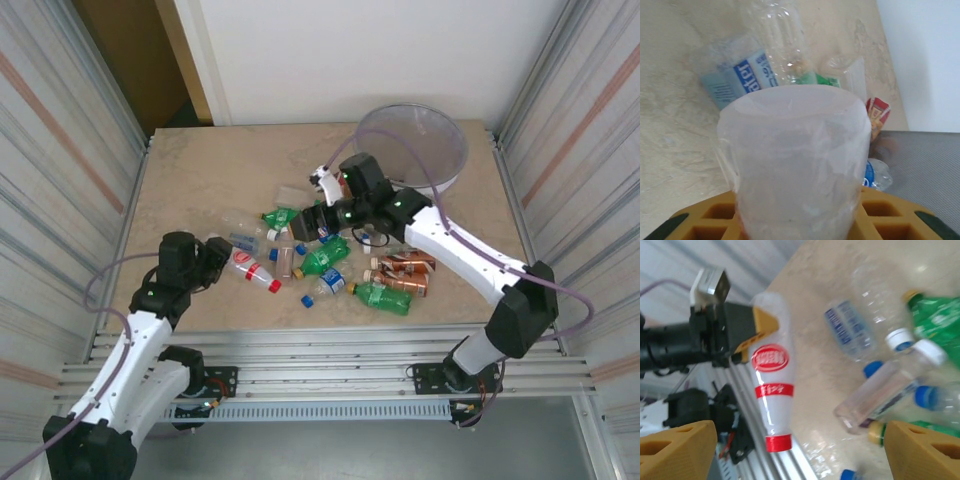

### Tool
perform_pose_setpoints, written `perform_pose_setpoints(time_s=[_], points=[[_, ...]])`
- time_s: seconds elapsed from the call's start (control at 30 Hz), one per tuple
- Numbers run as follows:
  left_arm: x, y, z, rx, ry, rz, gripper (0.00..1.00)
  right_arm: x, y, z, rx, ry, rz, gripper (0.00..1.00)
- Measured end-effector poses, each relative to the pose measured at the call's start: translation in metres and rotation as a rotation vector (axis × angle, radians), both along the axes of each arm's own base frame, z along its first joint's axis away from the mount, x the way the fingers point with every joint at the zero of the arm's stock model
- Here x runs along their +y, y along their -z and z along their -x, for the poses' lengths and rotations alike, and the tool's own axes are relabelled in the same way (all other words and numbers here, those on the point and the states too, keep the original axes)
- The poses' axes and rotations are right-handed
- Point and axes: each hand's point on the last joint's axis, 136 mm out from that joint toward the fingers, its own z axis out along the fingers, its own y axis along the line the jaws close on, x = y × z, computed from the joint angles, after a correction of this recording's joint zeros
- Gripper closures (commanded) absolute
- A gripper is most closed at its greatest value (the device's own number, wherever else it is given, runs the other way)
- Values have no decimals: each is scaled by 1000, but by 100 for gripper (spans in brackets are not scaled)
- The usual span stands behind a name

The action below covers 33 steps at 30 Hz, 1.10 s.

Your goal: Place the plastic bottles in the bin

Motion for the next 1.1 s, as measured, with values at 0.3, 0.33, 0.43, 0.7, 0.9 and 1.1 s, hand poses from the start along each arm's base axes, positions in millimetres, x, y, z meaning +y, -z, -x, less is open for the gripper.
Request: perform_pose_setpoints(time_s=[0.3,0.33,0.43,0.7,0.9,1.1], points=[[-11,-25,-15,-72,35,42,61,28,18,44,4,-144,41,21],[-12,-27,-17,-80,37,49,61,31,23,45,5,-148,55,22],[-16,-32,-21,-91,49,68,61,38,41,45,9,-157,105,25],[-23,-43,-26,-128,71,105,60,48,67,46,24,-155,178,50],[-22,-49,-25,-145,65,113,49,49,65,43,18,-142,172,80],[-24,-53,-26,-167,82,113,18,48,65,40,5,-132,178,92]])
